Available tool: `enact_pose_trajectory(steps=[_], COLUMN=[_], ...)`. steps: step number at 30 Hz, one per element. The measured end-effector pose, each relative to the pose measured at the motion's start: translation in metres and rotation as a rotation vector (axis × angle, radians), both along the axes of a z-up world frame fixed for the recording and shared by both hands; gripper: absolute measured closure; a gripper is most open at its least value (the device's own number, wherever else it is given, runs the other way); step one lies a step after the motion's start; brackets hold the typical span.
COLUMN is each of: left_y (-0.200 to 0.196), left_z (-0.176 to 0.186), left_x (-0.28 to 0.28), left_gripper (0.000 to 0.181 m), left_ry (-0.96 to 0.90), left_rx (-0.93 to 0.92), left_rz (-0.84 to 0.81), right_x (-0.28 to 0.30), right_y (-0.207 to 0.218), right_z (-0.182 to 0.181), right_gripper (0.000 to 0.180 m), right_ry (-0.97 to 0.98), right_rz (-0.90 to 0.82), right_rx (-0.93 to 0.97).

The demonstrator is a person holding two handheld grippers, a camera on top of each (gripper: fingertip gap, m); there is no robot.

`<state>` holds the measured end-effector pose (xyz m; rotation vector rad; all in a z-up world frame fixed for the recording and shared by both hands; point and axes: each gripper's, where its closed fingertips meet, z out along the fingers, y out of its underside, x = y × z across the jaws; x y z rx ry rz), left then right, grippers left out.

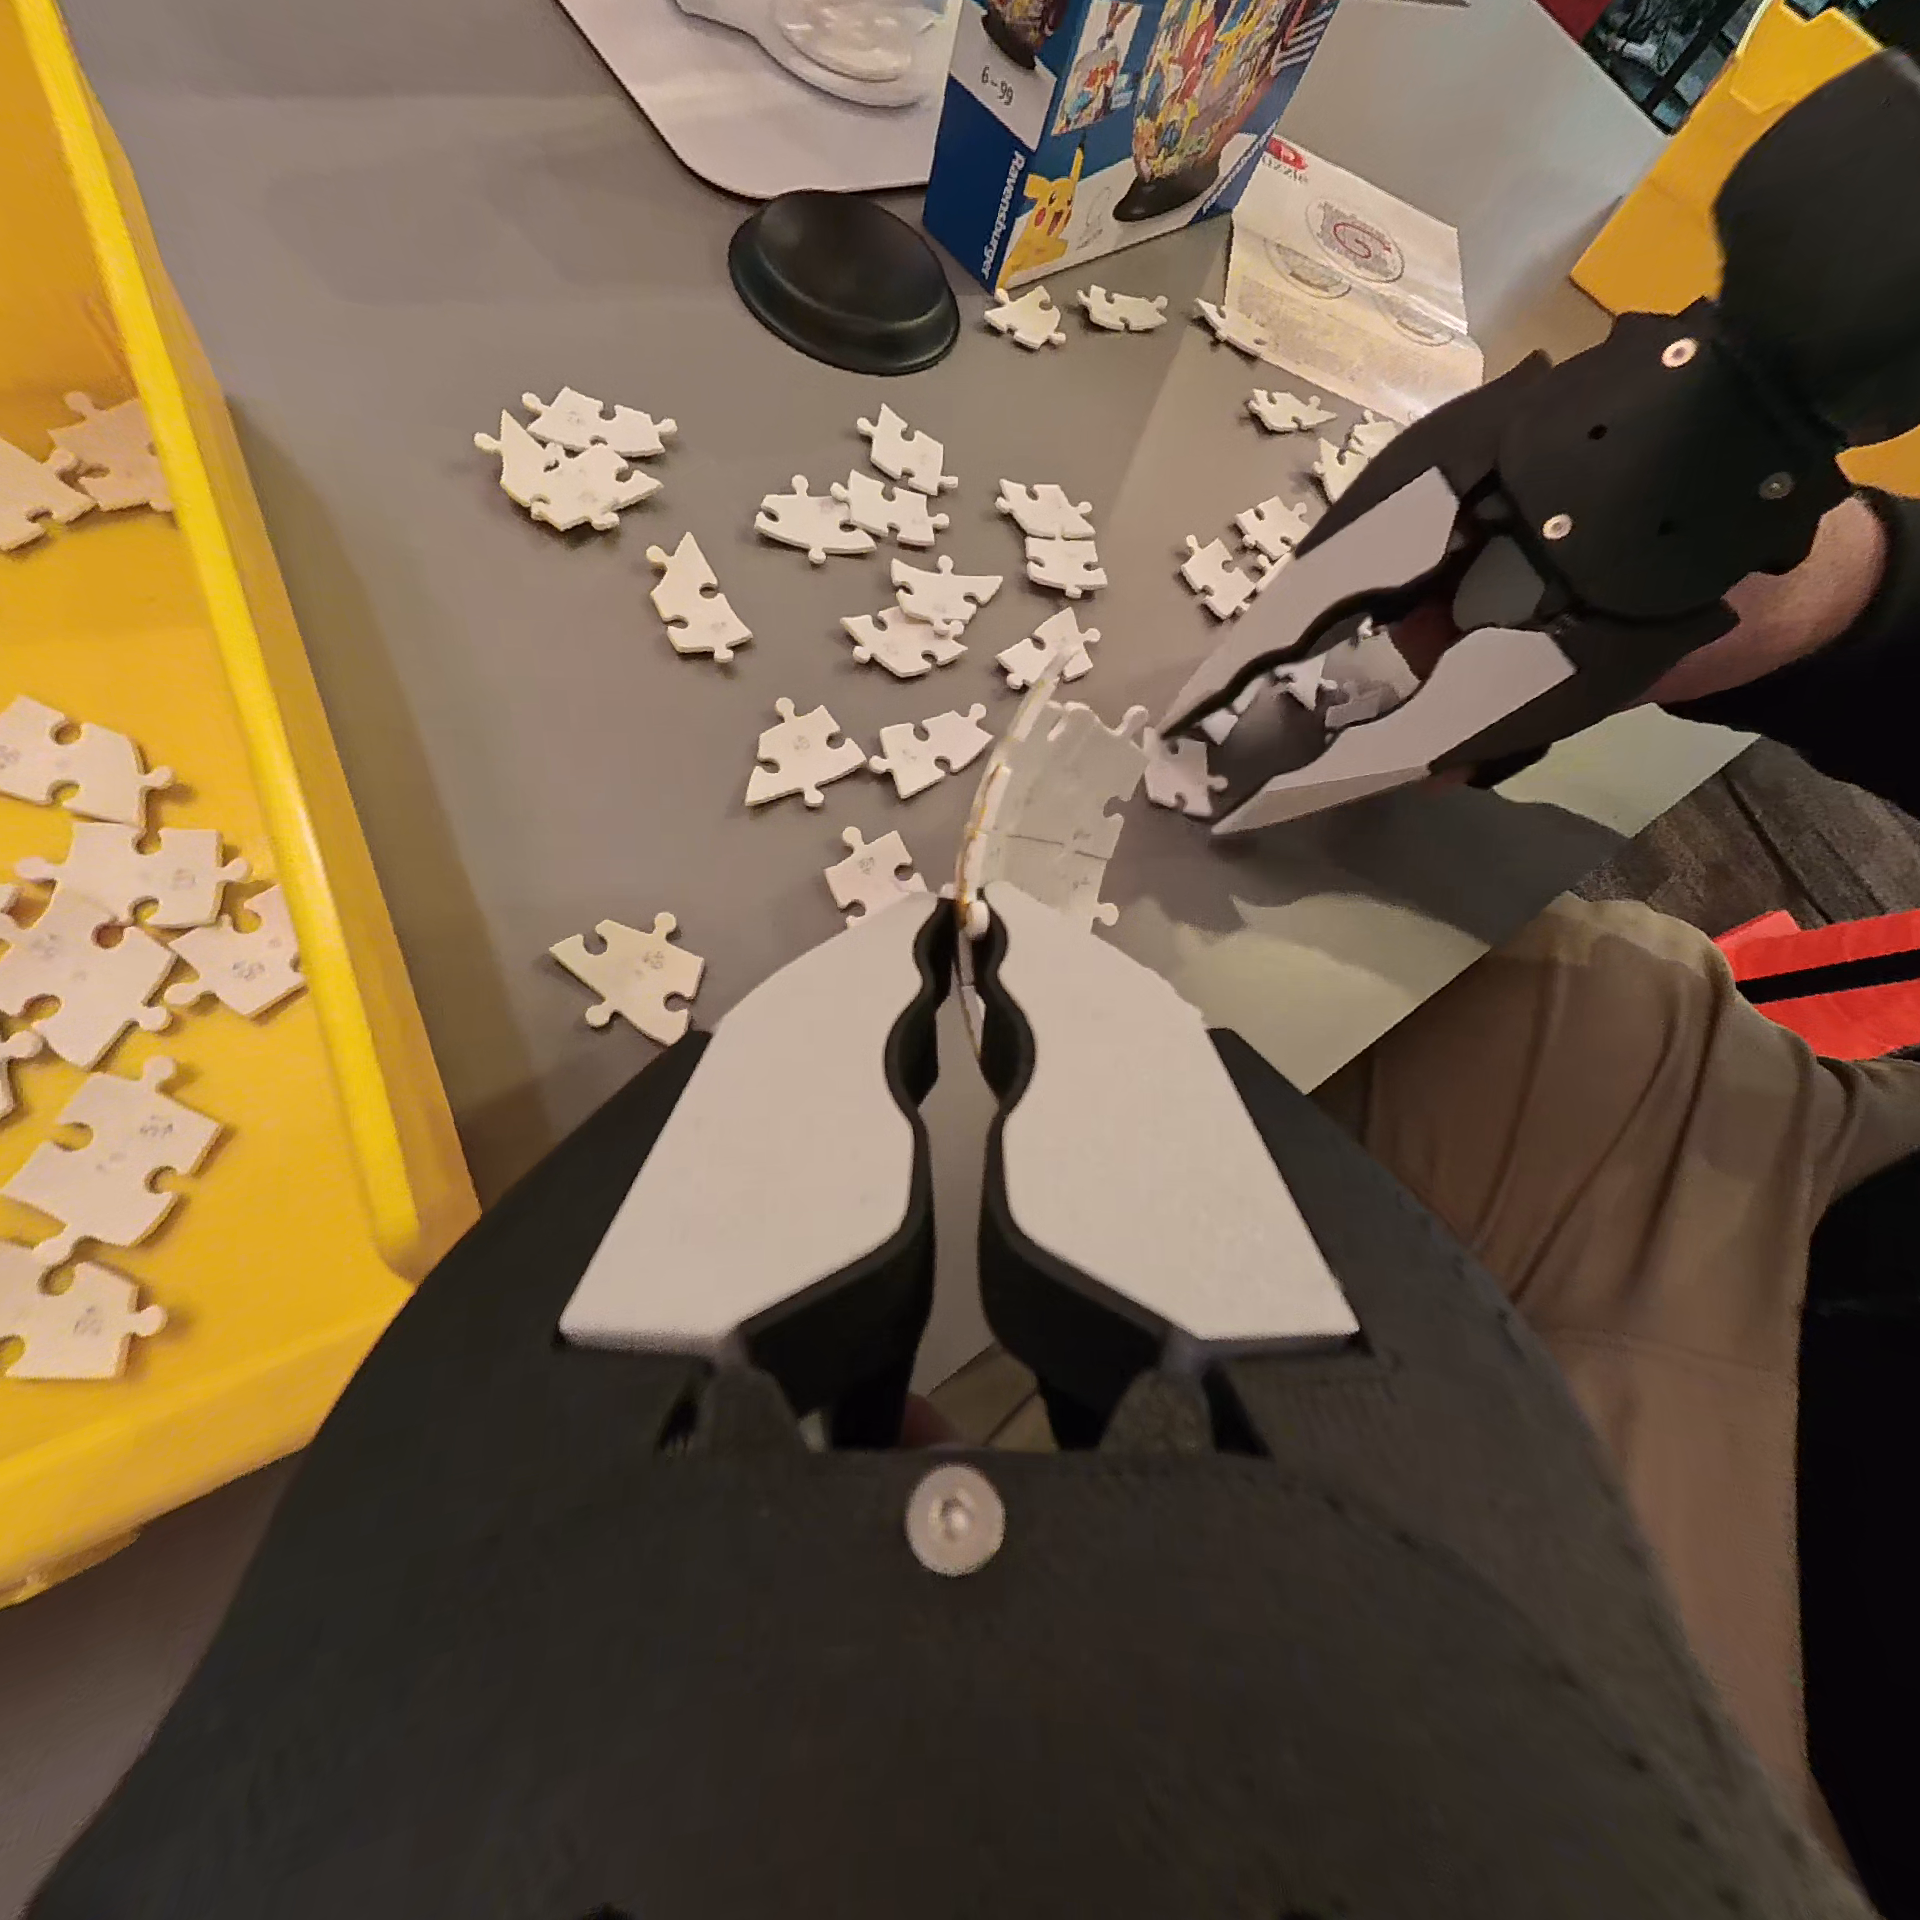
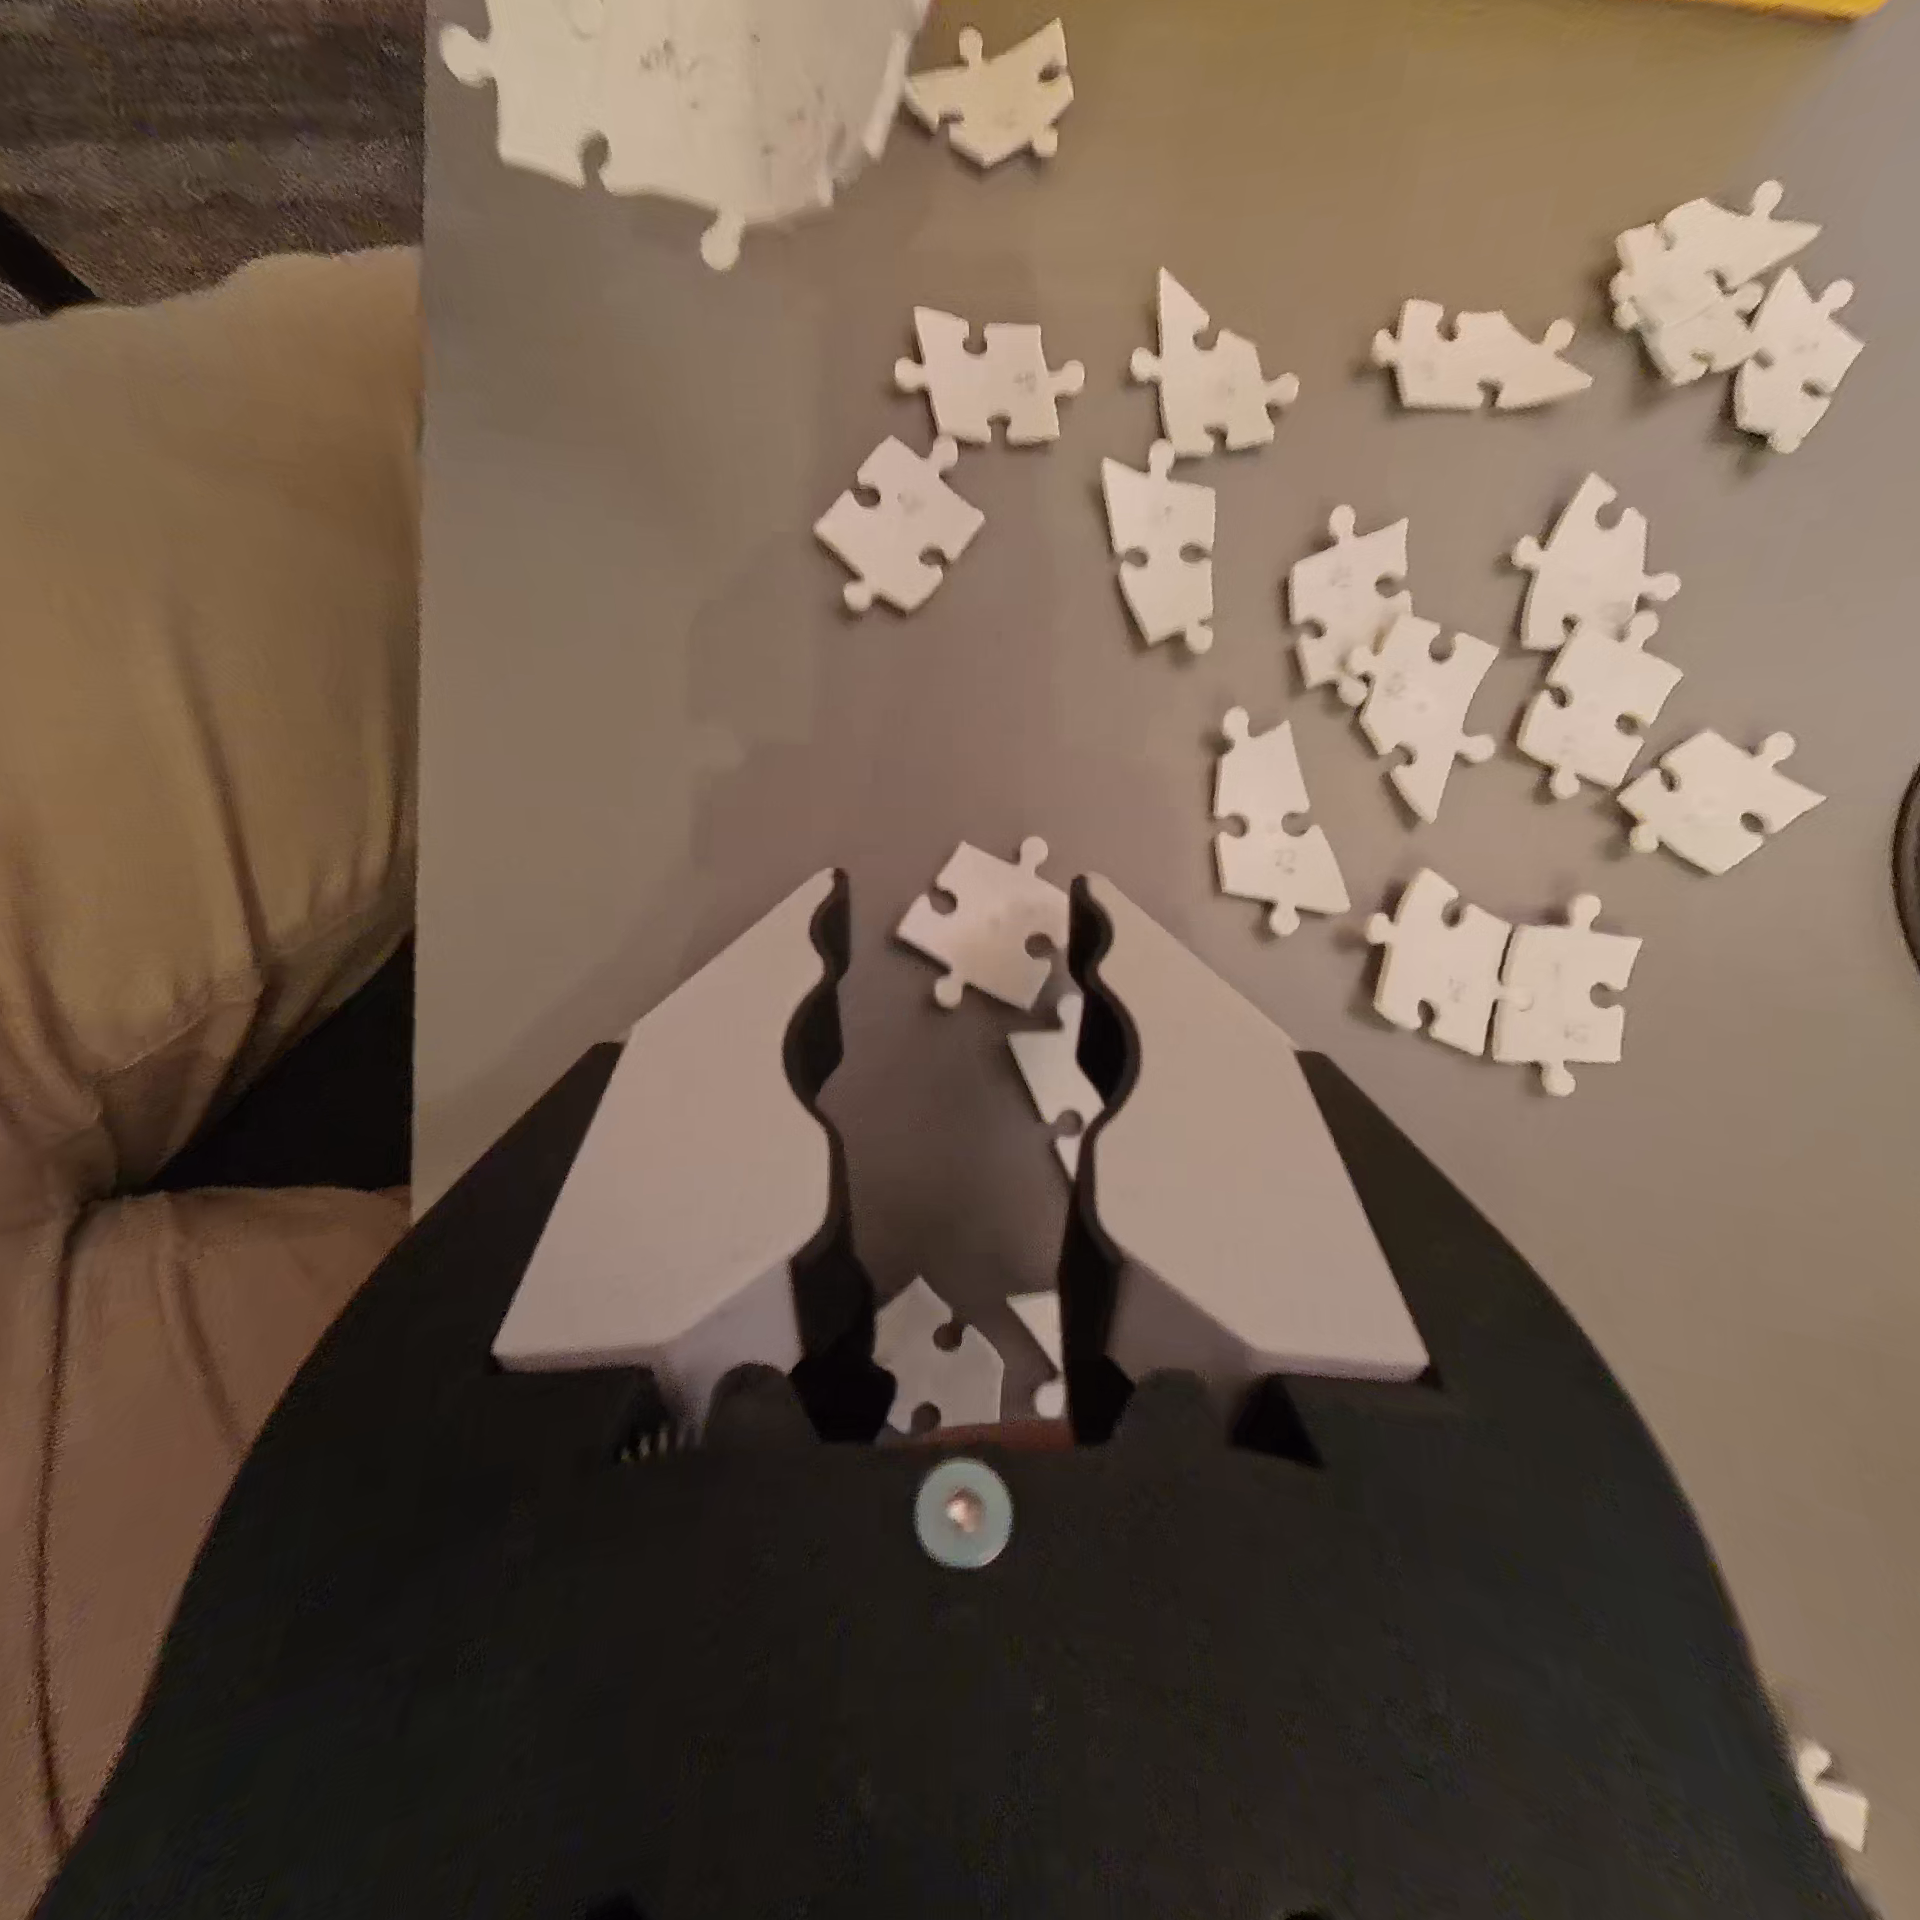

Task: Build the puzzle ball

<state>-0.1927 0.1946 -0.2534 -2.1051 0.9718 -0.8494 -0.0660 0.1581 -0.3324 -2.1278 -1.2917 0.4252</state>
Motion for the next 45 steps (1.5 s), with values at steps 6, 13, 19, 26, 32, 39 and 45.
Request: enact_pose_trajectory(steps=[6,13,19,26,32,39,45], left_y=[0.003,0.010,0.011,-0.001,-0.023,-0.040,-0.038], left_z=[0.002,0.004,0.001,-0.007,-0.030,-0.055,-0.068], left_x=[-0.012,-0.031,-0.038,-0.029,0.014,0.050,0.059], left_gripper=[0.178,0.178,0.178,0.178,0.178,0.178,0.177], left_ry=[0.037,0.043,0.052,0.057,0.077,0.113,0.122], left_rx=[0.009,0.007,-0.003,-0.053,-0.157,-0.296,-0.361], left_rz=[0.009,0.046,0.052,-0.014,-0.133,-0.198,-0.184], right_x=[-0.052,-0.085,-0.047,0.025,0.094,0.115,0.109], right_y=[0.002,0.023,0.048,0.037,0.015,-0.009,-0.014], right_z=[0.015,-0.005,-0.002,0.029,0.045,0.029,0.020], right_gripper=[0.132,0.158,0.149,0.145,0.144,0.144,0.144], right_ry=[0.123,0.086,0.053,0.074,0.105,0.052,0.047], right_rz=[0.068,0.056,-0.051,-0.075,-0.132,-0.094,-0.062], right_rx=[-0.004,0.010,0.006,-0.059,-0.143,-0.201,-0.220])
